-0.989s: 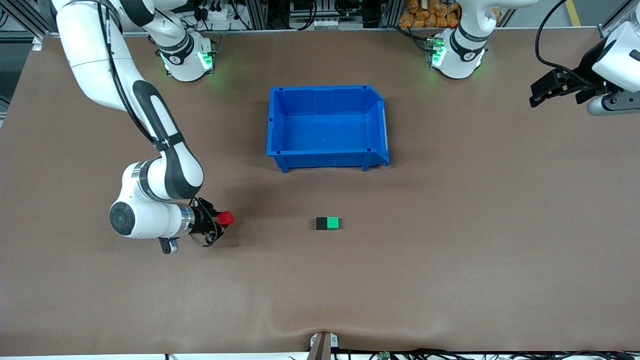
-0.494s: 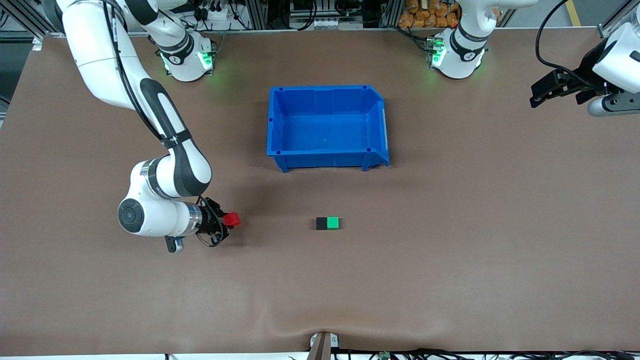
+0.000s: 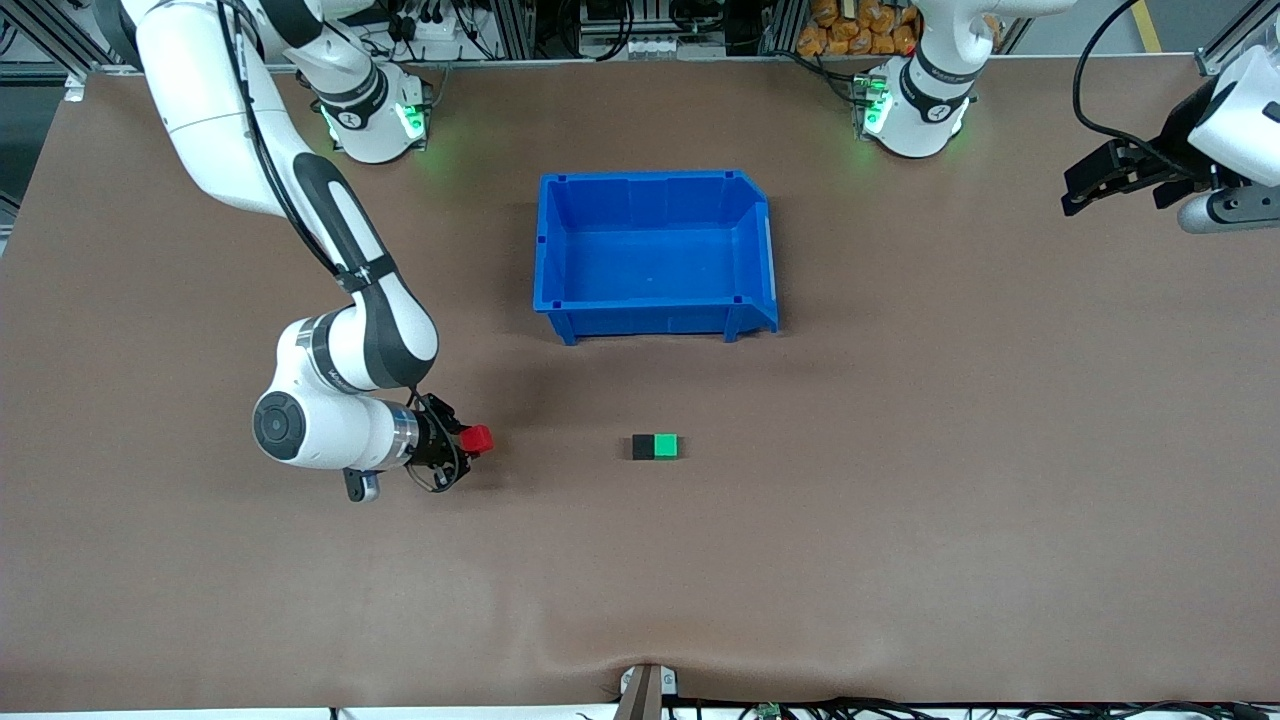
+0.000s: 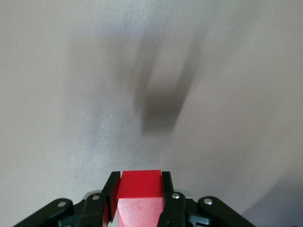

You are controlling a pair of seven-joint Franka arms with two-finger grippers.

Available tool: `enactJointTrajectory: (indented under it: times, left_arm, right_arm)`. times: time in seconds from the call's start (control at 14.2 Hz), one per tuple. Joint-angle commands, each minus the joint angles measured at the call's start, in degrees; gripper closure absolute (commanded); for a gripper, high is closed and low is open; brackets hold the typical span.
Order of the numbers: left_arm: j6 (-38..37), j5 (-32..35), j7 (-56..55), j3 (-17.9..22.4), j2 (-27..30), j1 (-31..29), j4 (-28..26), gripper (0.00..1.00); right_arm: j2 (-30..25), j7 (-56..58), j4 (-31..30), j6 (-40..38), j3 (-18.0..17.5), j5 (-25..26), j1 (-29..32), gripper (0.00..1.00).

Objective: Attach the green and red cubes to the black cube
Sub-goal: 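Carry the red cube with the right gripper toward the black cube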

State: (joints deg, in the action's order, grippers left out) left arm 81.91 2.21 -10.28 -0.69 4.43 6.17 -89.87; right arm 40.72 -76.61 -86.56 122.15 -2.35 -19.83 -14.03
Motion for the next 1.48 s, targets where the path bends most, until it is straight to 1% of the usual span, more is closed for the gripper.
enactJointTrajectory:
  times: [0.0,0.49,0.85,0.99,1.41]
  left_arm:
    - [-0.5,0.6,0.5,0.5,0.5,-0.2,0.5,0.0]
    - [-0.6,0.5,0.5,0.6,0.5,-0.2,0.5,0.0]
    - [-0.6,0.6,0.6,1.1,0.5,-0.2,0.5,0.0]
    - [-0.6,0.6,0.6,1.1,0.5,-0.2,0.5,0.0]
    - [-0.3,0.6,0.5,1.1,0.2,-0.2,0.5,0.0]
  right_arm:
    - [-0.1,-2.2,0.0,0.8,0.4,-1.1,-1.3,1.0]
    - [0.1,-6.5,0.0,2.9,0.4,-1.5,-3.1,1.0]
    - [0.8,-7.3,-0.1,5.3,0.4,-4.3,-4.6,1.0]
    - [1.2,-10.1,0.0,6.7,0.4,-4.3,-5.3,1.0]
    - [2.6,-12.6,0.0,9.8,0.4,-4.4,-7.3,1.0]
